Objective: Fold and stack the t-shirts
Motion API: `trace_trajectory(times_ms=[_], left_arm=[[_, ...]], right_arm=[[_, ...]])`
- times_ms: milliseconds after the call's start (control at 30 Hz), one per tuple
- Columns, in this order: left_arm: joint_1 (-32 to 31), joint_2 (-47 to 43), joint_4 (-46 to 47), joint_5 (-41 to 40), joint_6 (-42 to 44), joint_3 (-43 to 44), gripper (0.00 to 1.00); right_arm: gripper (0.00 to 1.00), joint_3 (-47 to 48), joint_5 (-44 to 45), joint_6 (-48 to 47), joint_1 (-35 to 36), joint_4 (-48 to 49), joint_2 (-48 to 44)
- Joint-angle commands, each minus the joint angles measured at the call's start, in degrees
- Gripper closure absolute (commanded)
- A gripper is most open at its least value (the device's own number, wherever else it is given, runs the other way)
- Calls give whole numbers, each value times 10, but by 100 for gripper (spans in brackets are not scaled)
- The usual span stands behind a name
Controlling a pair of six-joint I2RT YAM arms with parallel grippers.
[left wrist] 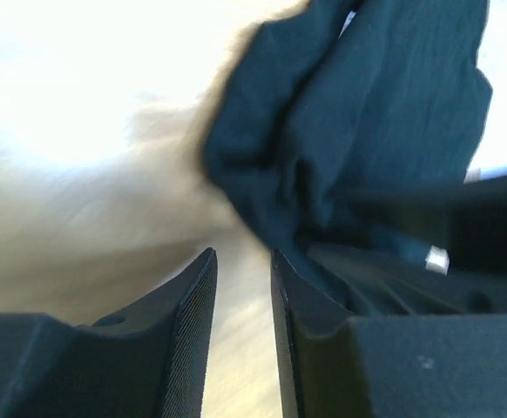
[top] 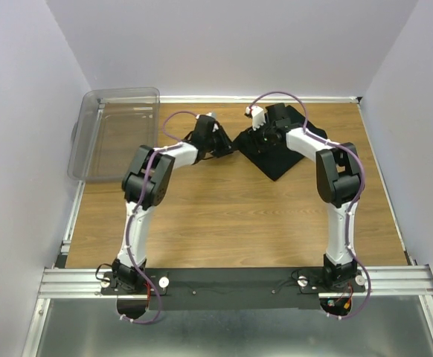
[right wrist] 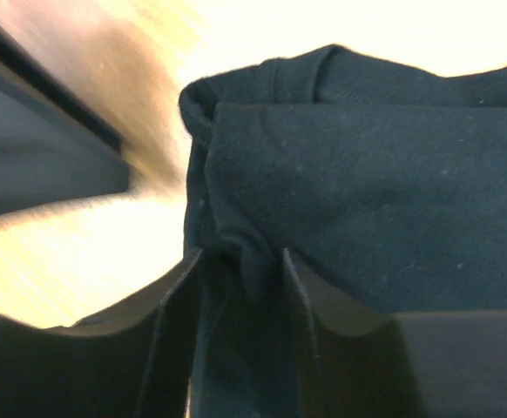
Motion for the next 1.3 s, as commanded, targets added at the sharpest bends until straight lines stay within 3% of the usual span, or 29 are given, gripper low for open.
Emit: trace_trajectory(times_ms=[0, 233, 500, 567, 600, 700, 733, 867, 1000, 1267], left_arm=[[30, -101, 62, -2, 12, -91, 60], [44, -237, 73, 1, 64, -187, 60], [44, -446, 84, 0, 94, -323, 60], [44, -484, 80, 5, 99, -369, 60], [44, -522, 71, 4, 102, -396, 60], [46, -600, 57, -3, 109, -435, 60], [45, -634, 45, -6, 111, -453, 60], [48, -701, 8, -7, 120, -479, 58], [51, -747, -27, -6, 126, -489, 58], [51, -774, -35, 4, 126, -510, 58]], right_arm=[[43, 21, -8, -6, 5, -29, 1], [14, 12, -27, -31, 7, -44, -50], [17, 14, 188, -65, 76, -46, 16], [23, 26, 250, -67, 96, -42, 48], [34, 36, 307, -65, 100, -37, 63], [52, 37, 372, -60, 101, -19, 67], [64, 32, 383, -63, 101, -8, 66], [89, 27, 439, -73, 100, 5, 74], [99, 30, 491, -71, 76, 26, 83], [100, 34, 490, -69, -28, 29, 84]])
